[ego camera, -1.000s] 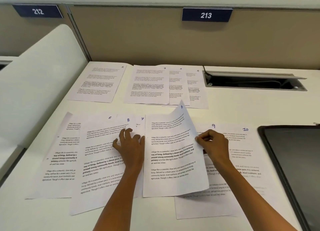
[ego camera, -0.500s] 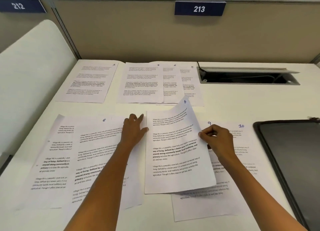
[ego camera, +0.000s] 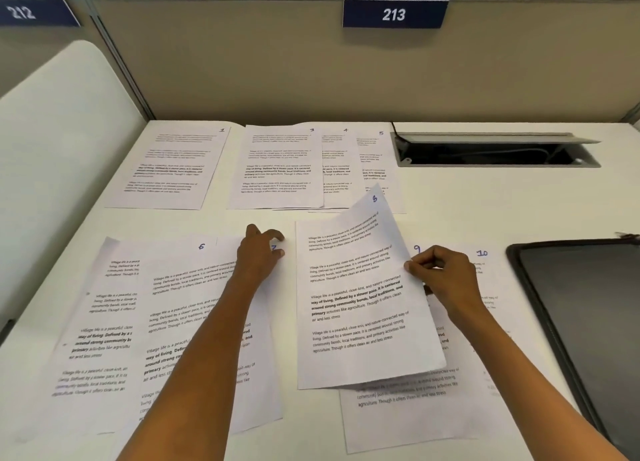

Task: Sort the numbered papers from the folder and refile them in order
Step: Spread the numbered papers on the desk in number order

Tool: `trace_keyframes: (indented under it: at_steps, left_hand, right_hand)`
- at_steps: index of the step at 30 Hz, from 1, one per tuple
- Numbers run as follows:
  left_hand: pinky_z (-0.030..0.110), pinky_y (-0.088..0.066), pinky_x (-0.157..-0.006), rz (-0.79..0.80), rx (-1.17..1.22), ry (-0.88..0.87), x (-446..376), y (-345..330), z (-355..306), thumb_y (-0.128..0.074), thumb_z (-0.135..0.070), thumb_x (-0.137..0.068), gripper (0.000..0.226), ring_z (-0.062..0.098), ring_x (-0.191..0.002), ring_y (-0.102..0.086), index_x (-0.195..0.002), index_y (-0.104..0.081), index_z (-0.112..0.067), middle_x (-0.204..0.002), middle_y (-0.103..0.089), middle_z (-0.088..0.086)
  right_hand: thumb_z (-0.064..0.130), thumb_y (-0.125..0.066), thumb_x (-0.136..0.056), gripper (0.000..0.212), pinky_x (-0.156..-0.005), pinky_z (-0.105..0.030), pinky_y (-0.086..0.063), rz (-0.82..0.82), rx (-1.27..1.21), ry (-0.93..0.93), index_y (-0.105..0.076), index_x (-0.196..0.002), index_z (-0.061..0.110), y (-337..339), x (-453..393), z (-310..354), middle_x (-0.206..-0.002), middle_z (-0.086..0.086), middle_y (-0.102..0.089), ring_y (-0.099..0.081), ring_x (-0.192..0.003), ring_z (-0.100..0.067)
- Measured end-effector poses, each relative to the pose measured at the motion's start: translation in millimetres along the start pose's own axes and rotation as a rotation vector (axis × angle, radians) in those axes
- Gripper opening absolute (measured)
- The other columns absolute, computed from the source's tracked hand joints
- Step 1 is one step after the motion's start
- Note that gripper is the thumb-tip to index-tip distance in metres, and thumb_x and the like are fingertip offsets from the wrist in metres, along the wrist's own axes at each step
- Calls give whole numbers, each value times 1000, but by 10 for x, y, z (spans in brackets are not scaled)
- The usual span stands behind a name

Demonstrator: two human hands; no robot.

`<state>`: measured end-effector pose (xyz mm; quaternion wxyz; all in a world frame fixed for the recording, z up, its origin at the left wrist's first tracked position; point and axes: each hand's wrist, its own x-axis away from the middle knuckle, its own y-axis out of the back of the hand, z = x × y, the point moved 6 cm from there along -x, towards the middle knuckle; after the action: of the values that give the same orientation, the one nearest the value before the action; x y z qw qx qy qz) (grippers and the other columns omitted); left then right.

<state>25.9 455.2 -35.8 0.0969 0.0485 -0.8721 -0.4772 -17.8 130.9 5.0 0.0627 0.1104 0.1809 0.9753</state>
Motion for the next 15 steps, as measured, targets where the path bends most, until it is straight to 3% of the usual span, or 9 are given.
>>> trace_keyframes:
  at_steps: [7, 11, 15]
  left_hand:
    - [25, -36, -78, -51, 76, 3, -8, 26, 48, -69, -18, -84, 17, 22, -88, -48, -100, -68, -13, -99, -35, 6]
    - [30, -39, -76, -117, 122, -53, 35, 97, 65, -73, -19, -80, 10, 22, -90, -48, -88, -70, -14, -100, -38, 5]
    - [24, -35, -77, -155, 271, -41, 38, 239, 107, -75, -22, -78, 12, 18, -90, -51, -87, -71, -15, -104, -41, 3]
  right_hand:
    - [5, -76, -77, 14, -53, -24, -53, 15, 3, -31, -65, -70, 10, -43, -25, -45, -69, -3, -62, -59, -62, -16]
    - [5, -75, -78, 12, -49, -20, -52, 34, 5, -21, -65, -73, 7, -90, -43, -2, -69, -3, -61, -59, -61, -14]
    - [7, -76, -78, 14, -49, -19, -52, 36, 47, -18, -65, -72, 11, -226, -21, -6, -71, -3, -63, -60, -63, -11]
